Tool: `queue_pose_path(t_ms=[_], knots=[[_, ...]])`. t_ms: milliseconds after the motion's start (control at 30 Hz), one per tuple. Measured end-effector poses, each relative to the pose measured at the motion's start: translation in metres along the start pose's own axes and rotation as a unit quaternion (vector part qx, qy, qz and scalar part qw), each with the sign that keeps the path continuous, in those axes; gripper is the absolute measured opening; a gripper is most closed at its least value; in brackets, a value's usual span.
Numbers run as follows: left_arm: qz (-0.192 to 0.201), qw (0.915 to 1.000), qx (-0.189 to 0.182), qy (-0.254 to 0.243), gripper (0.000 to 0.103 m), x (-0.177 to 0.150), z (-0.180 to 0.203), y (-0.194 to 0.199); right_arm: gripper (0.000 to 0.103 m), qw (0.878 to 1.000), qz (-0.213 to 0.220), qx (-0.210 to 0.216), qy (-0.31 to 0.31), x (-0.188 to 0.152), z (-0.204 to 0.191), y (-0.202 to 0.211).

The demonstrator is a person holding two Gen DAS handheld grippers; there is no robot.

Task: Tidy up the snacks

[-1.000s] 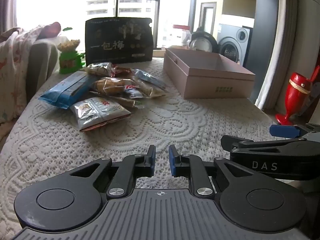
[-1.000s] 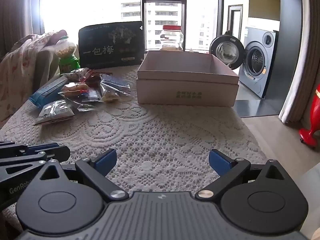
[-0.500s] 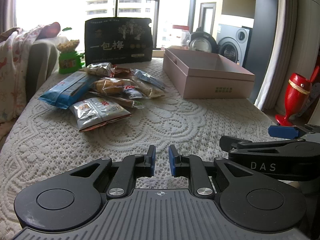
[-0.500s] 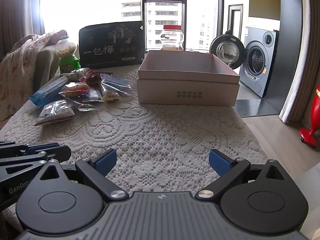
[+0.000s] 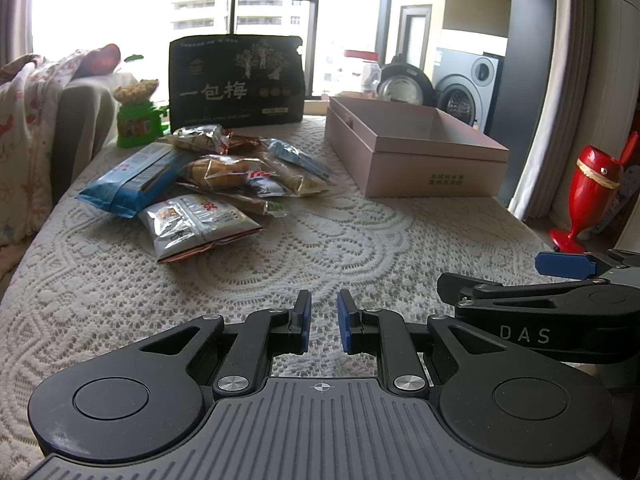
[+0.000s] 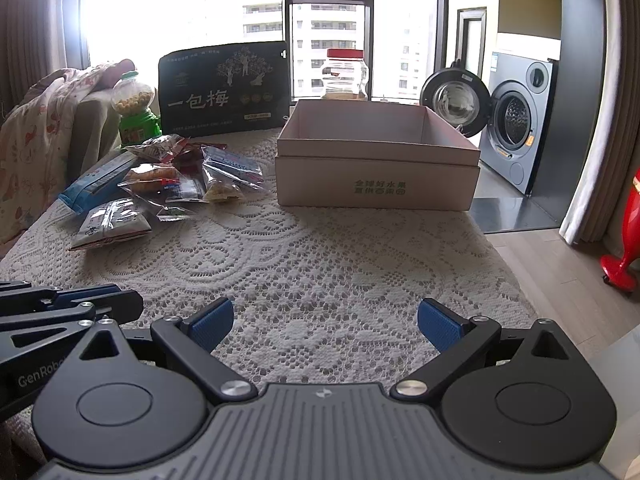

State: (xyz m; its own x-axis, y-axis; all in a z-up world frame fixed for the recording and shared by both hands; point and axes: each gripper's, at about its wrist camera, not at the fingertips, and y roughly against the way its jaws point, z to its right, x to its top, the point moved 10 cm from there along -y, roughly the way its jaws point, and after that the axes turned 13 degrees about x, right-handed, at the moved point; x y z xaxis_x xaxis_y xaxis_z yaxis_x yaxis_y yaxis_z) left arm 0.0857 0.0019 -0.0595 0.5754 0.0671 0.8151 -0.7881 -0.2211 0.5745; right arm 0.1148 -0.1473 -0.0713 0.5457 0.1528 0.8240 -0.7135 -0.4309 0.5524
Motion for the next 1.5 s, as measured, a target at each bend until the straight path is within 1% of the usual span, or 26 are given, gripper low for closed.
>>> queue_pose_path(t_ms=[1500], knots=[[-0.003, 1.0, -0.002, 0.004, 0.019, -0.0038, 0.0021, 0.0016, 0.099, 1.0, -0.008, 0.005, -0.004, -0.0023, -0.0006, -0.0029]])
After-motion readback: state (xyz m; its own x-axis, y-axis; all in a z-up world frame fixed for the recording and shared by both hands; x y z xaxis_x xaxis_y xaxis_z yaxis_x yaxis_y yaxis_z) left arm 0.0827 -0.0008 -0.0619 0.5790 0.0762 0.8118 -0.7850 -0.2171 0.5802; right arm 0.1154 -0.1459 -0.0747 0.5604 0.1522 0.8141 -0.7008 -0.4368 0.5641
